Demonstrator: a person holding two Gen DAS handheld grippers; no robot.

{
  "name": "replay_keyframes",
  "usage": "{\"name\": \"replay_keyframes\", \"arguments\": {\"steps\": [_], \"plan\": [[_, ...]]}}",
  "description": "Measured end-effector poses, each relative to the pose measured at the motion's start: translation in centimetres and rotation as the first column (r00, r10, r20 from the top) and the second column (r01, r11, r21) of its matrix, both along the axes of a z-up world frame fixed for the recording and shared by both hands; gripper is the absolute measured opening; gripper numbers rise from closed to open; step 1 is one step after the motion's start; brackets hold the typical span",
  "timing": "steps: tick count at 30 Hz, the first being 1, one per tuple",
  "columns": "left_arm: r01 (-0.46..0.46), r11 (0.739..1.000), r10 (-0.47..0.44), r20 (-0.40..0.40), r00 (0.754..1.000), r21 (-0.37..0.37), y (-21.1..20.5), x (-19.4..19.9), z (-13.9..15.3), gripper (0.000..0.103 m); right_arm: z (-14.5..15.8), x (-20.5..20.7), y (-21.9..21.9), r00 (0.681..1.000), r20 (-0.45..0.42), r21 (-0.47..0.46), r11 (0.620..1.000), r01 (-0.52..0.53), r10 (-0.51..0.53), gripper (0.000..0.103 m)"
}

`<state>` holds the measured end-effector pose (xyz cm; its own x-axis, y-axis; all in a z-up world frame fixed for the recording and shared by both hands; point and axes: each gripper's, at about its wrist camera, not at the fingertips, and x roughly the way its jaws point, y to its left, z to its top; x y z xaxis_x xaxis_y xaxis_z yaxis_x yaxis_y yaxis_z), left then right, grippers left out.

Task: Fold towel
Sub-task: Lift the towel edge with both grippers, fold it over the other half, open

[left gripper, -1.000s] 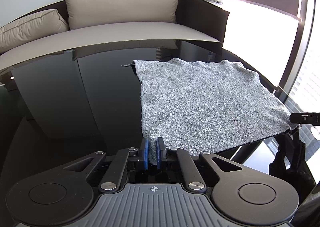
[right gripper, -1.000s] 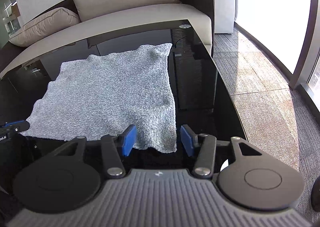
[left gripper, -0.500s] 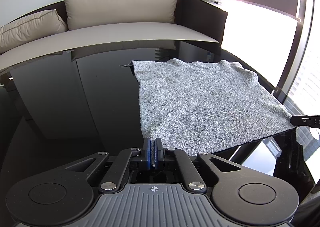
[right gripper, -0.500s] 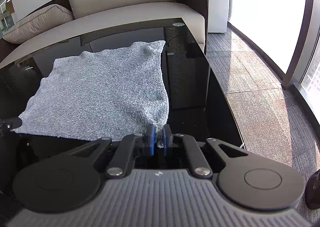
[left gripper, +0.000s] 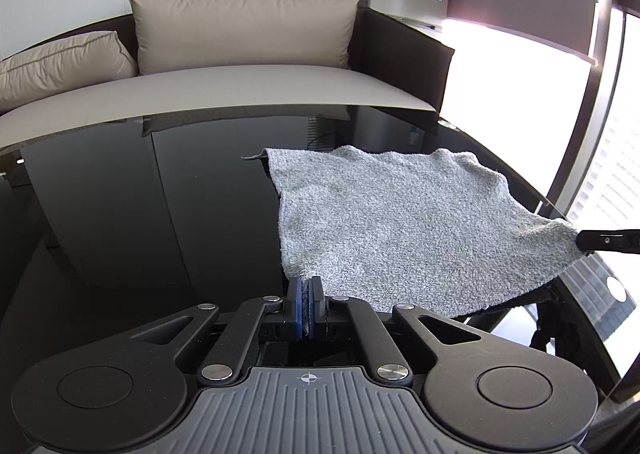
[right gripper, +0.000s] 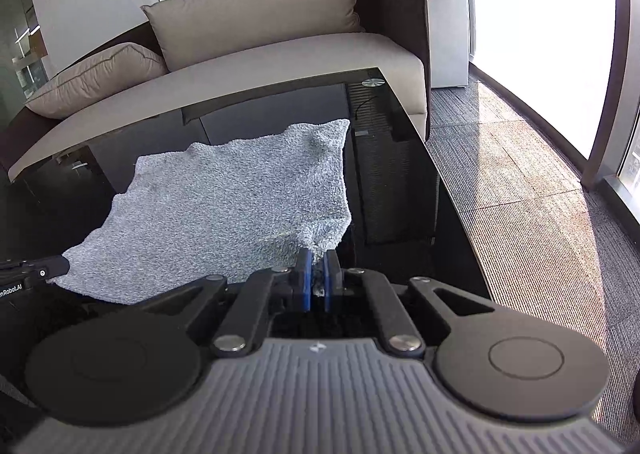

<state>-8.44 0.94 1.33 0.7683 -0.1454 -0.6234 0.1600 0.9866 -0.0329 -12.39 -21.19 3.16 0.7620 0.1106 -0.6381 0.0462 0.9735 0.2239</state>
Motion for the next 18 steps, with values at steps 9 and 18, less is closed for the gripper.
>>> {"name": "replay_keyframes", "arguments": {"steps": [9, 18], "plan": [[-0.002, 1.000, 0.001, -0.040, 0.999, -0.019, 0.8, -2.2, 1.0, 0.003, 1.4, -1.2, -0.1, 0.999, -0.017, 0.044, 0.998, -0.043, 0.043, 0.006], [-0.006, 0.999, 0.007, 0.011, 1.000, -0.033, 1.5, -2.3, 3.9, 0.003, 4.8, -2.1, -0.3, 0.996, 0.035, 0.062, 0.994, -0.086, 0.084, 0.006]]}}
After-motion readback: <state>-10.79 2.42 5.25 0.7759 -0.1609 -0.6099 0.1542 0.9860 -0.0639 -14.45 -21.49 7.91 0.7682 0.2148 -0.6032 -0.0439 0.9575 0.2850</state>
